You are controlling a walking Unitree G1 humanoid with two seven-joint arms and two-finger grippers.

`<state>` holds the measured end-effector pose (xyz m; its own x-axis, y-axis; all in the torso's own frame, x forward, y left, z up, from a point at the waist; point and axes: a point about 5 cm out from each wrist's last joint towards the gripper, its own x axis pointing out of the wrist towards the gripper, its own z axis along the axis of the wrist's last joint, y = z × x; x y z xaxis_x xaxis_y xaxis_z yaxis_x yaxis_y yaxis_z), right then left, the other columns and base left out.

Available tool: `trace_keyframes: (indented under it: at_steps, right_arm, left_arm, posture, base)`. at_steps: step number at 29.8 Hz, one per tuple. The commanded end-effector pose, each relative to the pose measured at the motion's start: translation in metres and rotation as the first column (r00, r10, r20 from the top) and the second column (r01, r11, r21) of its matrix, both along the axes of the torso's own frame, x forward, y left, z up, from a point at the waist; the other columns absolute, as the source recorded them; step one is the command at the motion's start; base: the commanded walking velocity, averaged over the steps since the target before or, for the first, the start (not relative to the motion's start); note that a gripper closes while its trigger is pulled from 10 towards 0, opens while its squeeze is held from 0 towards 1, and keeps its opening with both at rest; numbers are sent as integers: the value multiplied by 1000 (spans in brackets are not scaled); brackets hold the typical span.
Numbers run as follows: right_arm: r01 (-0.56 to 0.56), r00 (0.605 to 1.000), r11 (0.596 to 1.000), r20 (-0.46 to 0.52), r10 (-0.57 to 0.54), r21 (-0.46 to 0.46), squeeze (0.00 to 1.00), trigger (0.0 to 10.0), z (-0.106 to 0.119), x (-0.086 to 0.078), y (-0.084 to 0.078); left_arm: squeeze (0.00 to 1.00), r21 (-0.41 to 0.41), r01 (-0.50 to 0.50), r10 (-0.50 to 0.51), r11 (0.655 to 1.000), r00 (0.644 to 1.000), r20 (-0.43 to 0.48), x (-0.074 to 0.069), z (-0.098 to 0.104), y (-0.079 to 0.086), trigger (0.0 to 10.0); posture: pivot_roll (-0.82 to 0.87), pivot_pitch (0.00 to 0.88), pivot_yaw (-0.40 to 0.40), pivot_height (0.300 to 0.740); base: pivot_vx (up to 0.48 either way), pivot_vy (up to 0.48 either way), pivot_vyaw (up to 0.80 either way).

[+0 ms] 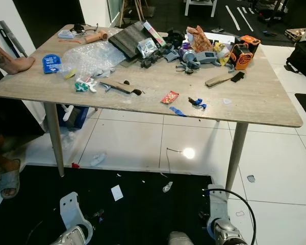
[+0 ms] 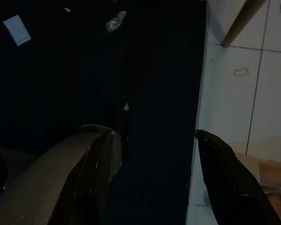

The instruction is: Picking trash to rubbish bin

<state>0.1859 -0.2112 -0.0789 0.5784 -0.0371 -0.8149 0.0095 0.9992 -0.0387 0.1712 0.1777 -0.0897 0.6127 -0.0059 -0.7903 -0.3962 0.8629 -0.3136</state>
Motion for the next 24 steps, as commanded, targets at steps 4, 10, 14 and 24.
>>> trace_keyframes:
  at_steps: [4, 10, 14, 24]
  right_arm:
    - [-88, 994, 996, 65, 88, -2, 0, 10000, 6, 8, 2]
    - [-134, 987, 991, 87, 134, -6, 0, 10000, 7, 9, 5]
    - [-279, 877, 952, 439, 198, 128, 0, 10000, 79, 104, 21]
    - [-575, 702, 747, 670, 241, 334, 0, 10000, 135, 139, 54]
  left_arm:
    - [0, 32, 89, -91, 996, 994, 65, 3, 3, -4, 10000]
    - [0, 78, 162, -172, 984, 977, 128, 14, 11, 8, 10000]
    - [0, 159, 340, -373, 927, 781, 501, 96, 87, 49, 10000]
    - [0, 105, 626, -435, 772, 400, 807, 123, 152, 14, 10000]
  posture:
    - [-150, 48, 35, 740]
    - [-146, 42, 48, 740]
    - [-140, 40, 53, 740]
    - [-125, 0, 27, 740]
  base:
    - [0, 0, 0]
    - [0, 0, 0]
    - [0, 0, 0]
    - [0, 0, 0]
